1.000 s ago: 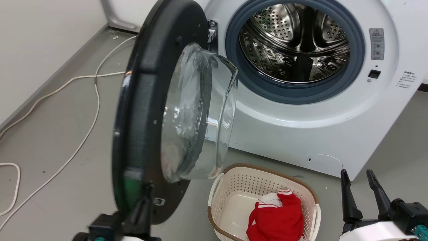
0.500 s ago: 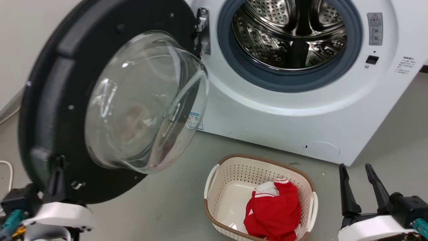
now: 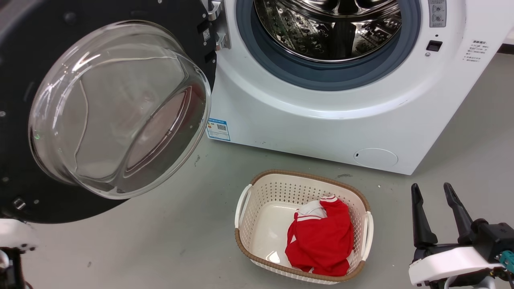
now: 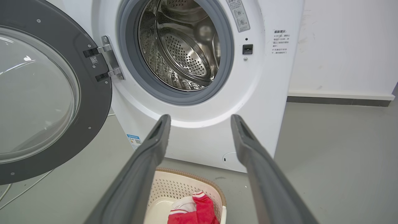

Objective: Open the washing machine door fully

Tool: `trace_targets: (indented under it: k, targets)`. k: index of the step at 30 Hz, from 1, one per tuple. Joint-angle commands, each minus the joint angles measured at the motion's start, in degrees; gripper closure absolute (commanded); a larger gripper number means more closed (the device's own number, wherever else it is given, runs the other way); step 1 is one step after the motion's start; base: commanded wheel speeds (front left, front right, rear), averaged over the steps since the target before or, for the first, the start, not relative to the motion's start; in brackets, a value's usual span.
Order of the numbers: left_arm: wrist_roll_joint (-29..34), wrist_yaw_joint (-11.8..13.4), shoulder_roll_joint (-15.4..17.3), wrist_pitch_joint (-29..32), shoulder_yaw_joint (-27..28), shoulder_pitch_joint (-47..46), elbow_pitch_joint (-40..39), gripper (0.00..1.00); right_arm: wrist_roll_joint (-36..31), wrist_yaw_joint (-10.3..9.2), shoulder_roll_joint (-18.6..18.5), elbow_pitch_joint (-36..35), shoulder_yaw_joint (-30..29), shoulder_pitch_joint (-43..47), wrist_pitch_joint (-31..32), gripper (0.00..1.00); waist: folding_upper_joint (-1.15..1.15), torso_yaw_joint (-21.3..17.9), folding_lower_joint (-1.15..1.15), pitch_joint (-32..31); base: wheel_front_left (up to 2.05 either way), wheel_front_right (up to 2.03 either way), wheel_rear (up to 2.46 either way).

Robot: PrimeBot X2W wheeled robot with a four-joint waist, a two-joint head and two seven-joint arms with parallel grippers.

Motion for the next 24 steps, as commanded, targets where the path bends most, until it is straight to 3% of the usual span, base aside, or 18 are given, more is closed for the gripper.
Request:
trace_targets:
  k: [1, 11, 24]
  targets:
    - [-0.34, -0.20, 1.25, -0.32, 1.06, -1.44, 1.36, 1.00, -0.27, -0.03, 0.09, -0.41, 0.01, -1.22, 0.07, 0.00, 0.00, -0.06, 0.00, 0.19, 0.00, 0.00, 0.00]
    - [1.78, -2.04, 0.78, -0.36, 3.22, -3.98, 5.85, 1.00, 0.06, -0.03, 0.09, 0.31, 0.03, -0.75, -0.13, 0.00, 0.00, -0.29, 0.00, -0.79, 0.00, 0.00, 0.00]
    - [7.36, -0.81, -5.40, -0.38, 1.09, 7.11, -6.75, 1.00, 1.09, -0.03, 0.09, 1.75, 0.86, 1.59, -0.54, 0.00, 0.00, -1.05, 0.00, -6.55, 0.00, 0.00, 0.00]
